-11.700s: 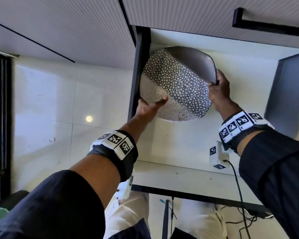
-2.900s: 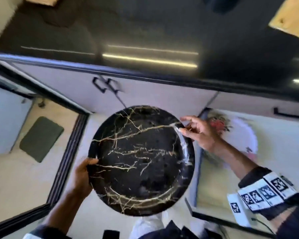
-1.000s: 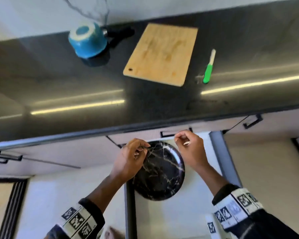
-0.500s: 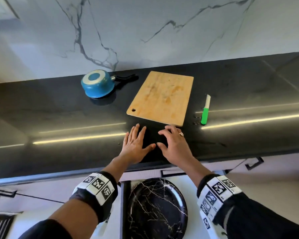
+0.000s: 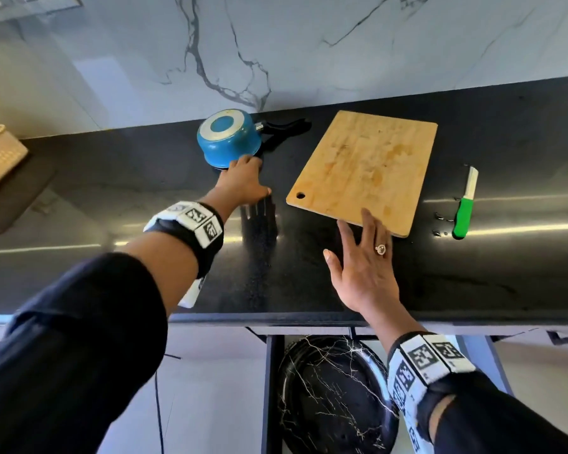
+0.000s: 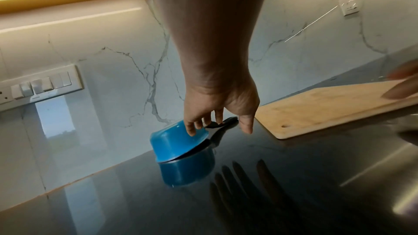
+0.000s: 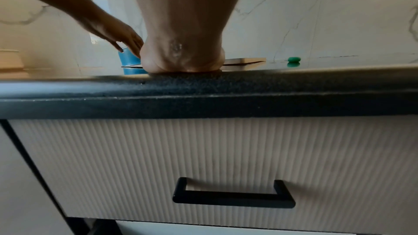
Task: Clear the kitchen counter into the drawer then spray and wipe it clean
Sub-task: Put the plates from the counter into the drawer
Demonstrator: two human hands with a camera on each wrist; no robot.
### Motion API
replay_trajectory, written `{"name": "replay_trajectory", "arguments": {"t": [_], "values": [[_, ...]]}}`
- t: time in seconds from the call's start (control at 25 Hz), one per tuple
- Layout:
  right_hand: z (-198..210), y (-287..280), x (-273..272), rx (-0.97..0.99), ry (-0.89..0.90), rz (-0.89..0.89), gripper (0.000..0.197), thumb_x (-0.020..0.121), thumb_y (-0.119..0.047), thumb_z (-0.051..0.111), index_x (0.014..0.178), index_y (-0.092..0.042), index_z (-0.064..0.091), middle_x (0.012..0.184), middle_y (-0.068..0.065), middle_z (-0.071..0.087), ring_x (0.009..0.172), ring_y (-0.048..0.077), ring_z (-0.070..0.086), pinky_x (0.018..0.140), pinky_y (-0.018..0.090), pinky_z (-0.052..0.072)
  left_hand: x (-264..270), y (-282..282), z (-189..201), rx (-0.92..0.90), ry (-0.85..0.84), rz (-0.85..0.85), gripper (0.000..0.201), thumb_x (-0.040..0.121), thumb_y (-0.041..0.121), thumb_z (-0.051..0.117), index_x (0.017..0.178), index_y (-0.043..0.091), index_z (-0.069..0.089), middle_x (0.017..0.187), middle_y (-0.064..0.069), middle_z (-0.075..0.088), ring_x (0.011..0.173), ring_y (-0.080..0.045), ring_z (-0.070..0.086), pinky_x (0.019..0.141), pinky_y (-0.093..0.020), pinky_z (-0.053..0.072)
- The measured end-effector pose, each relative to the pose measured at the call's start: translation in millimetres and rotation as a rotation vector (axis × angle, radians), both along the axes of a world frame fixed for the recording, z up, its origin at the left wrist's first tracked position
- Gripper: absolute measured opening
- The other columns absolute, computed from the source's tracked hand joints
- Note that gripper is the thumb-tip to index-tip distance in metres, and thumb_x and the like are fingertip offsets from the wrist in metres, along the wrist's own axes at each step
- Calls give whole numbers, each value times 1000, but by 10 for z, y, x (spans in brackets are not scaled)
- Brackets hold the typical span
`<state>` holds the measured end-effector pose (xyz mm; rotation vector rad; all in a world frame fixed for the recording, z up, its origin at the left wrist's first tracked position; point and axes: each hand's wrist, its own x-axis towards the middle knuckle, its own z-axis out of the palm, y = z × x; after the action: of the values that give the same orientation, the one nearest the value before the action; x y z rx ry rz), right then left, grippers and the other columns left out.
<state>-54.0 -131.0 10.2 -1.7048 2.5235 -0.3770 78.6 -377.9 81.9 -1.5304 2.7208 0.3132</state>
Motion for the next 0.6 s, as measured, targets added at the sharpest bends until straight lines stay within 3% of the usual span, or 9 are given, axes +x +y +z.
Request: {"name": "replay_trajectory", "arguments": {"t": [0.08, 0.16, 0.36, 0.52, 0.6], "values": [[-1, -84, -41, -2, 36, -24, 71, 97, -57, 29, 156, -22, 13, 163, 19, -9, 150, 38, -6, 121, 53, -3, -146, -250, 46, 5, 2, -28, 75, 84, 33, 68, 146, 10, 33, 150, -13, 33, 133, -36, 38, 107, -50, 39], [-21, -183, -103, 31, 38, -41, 77, 96, -63, 24, 158, -21, 5, 162, 18, -16, 150, 37, -13, 121, 54, -3, -349, -480, 10, 29, 33, -49, 80, 84, 31, 67, 150, 10, 27, 153, -11, 30, 136, -34, 39, 108, -48, 38], [-17, -223, -121, 85, 19, -74, 80, 94, -68, 17, 157, -20, 9, 163, 18, -10, 150, 36, -14, 121, 55, -1, -890, -950, -52, 66, 91, -18, 79, 87, 15, 58, 153, 7, 15, 161, -13, 16, 144, -35, 26, 115, -44, 30], [-8, -262, -124, 92, 8, -94, 82, 92, -71, 17, 157, -22, 11, 164, 16, -4, 151, 34, -11, 122, 54, -2, -1142, -1102, -86, 177, 49, 71, 80, 91, 14, 56, 153, 4, 5, 159, -16, 15, 138, -39, 34, 98, -41, 45], [4, -287, -136, 74, 0, -104, 83, 91, -72, 18, 157, -21, 14, 164, 16, 2, 151, 35, -6, 122, 55, 0, -1157, -1107, -150, 149, 13, 90, 85, 93, 21, 58, 154, 5, 1, 161, -15, 10, 140, -39, 32, 98, -41, 43]]}}
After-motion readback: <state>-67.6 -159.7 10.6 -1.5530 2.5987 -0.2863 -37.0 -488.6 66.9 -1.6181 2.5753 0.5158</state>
